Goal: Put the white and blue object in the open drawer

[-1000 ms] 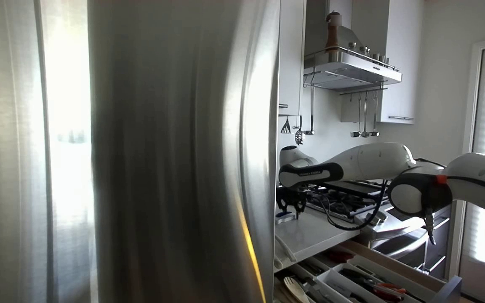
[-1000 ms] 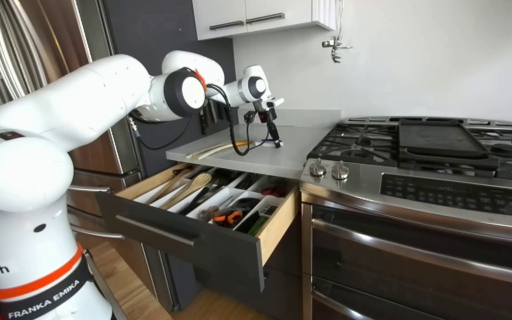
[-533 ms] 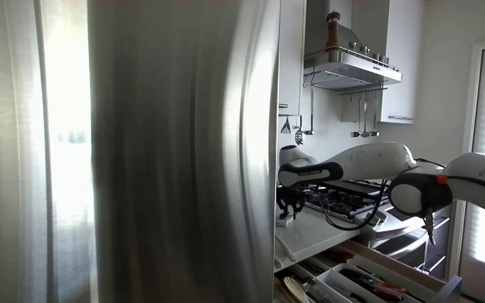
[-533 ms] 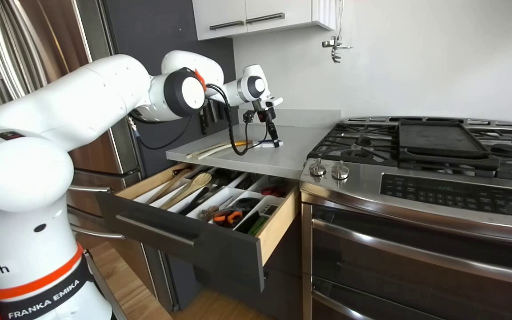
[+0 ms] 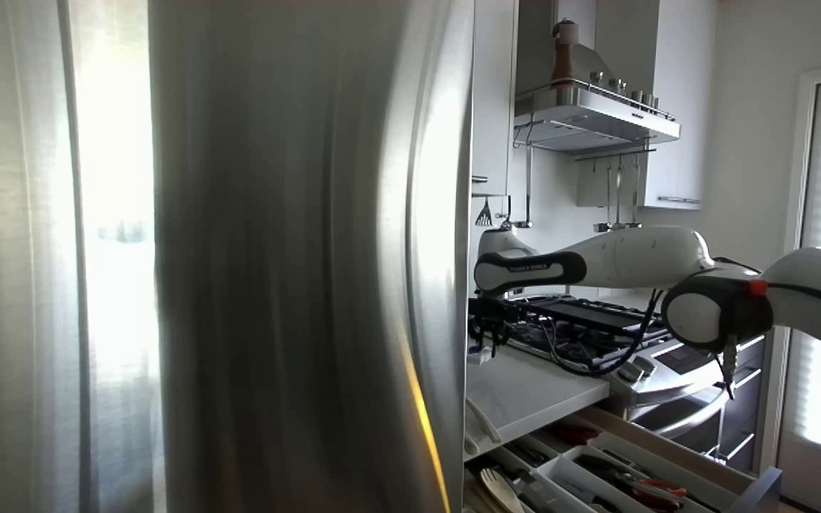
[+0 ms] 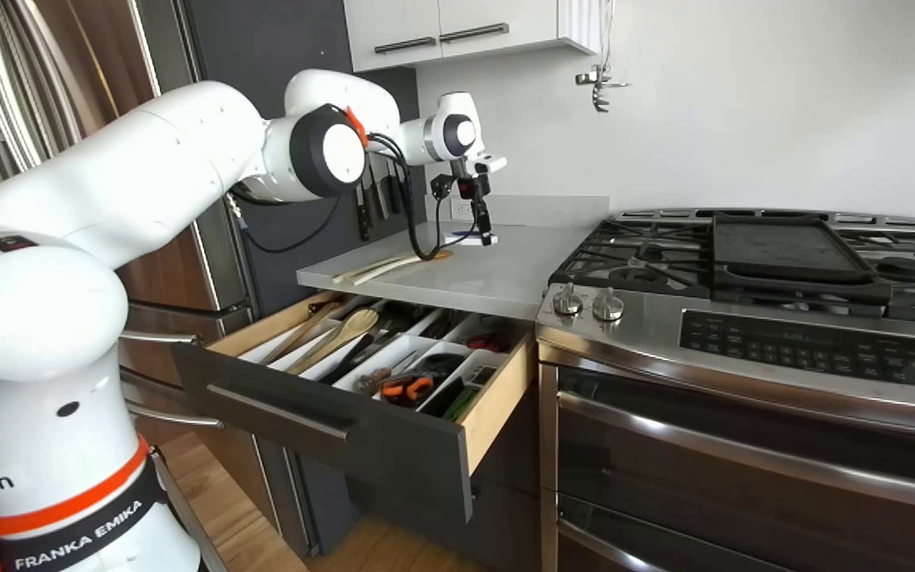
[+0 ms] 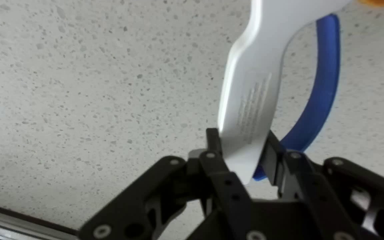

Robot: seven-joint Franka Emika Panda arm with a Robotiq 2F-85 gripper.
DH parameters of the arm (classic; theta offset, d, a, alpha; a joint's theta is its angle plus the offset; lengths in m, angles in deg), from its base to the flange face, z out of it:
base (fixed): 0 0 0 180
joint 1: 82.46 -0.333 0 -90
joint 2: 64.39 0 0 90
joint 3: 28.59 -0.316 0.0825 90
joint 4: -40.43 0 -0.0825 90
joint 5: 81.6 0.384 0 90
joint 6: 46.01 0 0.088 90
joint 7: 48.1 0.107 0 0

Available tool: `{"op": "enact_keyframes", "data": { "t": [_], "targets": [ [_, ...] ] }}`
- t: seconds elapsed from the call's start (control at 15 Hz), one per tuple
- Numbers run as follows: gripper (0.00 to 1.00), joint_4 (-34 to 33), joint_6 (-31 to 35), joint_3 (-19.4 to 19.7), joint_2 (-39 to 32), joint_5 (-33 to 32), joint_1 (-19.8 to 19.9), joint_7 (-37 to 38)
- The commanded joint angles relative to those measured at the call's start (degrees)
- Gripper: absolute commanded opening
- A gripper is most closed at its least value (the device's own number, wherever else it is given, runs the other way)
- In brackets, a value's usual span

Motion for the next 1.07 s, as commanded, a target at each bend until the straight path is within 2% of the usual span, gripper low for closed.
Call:
{"op": "enact_keyframes", "data": {
  "t": [0.0,0.27,0.6,1.0],
  "targets": [
    [0.08,8.12,-0.05,-4.68,8.52,5.10,2.91,-6.49],
    [0.08,17.43,-0.14,-8.37,17.20,9.10,5.32,-14.99],
    [0.08,28.74,-0.78,-9.36,27.15,9.34,6.66,-22.24],
    [0.08,43.10,-0.11,-7.65,38.73,7.16,4.84,-16.84]
  ]
}}
